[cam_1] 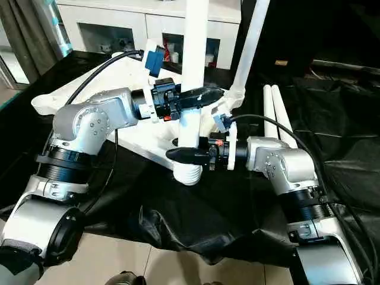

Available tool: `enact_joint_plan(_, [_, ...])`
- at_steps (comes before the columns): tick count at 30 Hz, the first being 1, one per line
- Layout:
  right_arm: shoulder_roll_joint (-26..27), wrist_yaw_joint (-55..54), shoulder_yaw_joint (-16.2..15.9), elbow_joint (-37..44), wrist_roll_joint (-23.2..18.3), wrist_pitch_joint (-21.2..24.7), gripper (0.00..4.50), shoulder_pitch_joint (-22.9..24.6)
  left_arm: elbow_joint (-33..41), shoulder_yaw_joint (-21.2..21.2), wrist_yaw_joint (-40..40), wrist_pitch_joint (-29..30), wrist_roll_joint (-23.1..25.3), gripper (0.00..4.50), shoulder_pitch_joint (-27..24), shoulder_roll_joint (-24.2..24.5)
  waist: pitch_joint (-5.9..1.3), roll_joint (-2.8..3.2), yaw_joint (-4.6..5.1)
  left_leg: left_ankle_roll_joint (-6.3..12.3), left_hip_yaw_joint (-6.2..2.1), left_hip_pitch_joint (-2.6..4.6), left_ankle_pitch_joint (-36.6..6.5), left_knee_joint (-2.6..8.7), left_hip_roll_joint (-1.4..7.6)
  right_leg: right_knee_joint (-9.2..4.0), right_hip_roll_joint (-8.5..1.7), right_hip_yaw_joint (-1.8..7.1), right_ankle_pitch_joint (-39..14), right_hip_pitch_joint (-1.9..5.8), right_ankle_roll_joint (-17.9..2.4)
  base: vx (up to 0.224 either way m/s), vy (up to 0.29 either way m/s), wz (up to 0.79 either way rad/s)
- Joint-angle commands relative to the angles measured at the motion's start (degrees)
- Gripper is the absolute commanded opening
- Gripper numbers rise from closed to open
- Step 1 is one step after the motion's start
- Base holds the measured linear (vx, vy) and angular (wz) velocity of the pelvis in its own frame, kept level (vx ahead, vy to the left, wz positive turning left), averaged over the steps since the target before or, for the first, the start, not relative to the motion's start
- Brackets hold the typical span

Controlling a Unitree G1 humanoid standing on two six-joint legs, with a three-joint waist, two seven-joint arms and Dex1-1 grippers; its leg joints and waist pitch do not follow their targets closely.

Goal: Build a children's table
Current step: Pick table leg

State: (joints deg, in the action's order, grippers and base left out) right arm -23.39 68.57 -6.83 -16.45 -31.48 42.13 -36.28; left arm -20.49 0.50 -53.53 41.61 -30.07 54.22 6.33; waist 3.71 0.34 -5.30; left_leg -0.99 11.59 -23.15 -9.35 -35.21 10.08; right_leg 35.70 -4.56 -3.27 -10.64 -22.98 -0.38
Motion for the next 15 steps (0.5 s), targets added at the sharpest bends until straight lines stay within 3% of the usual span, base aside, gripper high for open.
enact_joint_plan(1, [-0.4, 0.1, 0.7, -0.3, -0.2, 0.2, 2.32, -1.1, 2.0, 0.6, -0.7, 0.2, -0.8, 1.85, -0.1, 0.2, -4.79, -1.24, -0.18, 3.35, -1.46, 1.64, -6.4, 3.40, 2.96, -3.91, -4.04, 2.26, -8.2, 2.98, -14.2, 0.000, 0.000, 0.00])
enact_joint_plan(15, [-0.1, 0.5, 1.0, -0.6, 0.0, -0.2, 2.01, -1.3, 1.9, 0.7, -0.9, 0.2, -0.6, 1.84, -0.2, 0.3, -4.76, -1.05, -0.13, 2.94, -1.49, 1.71, -7.1, 3.46, 2.97, -4.02, -4.02, 2.25, -8.7, 2.95, -14.2, 0.000, 0.000, 0.00])
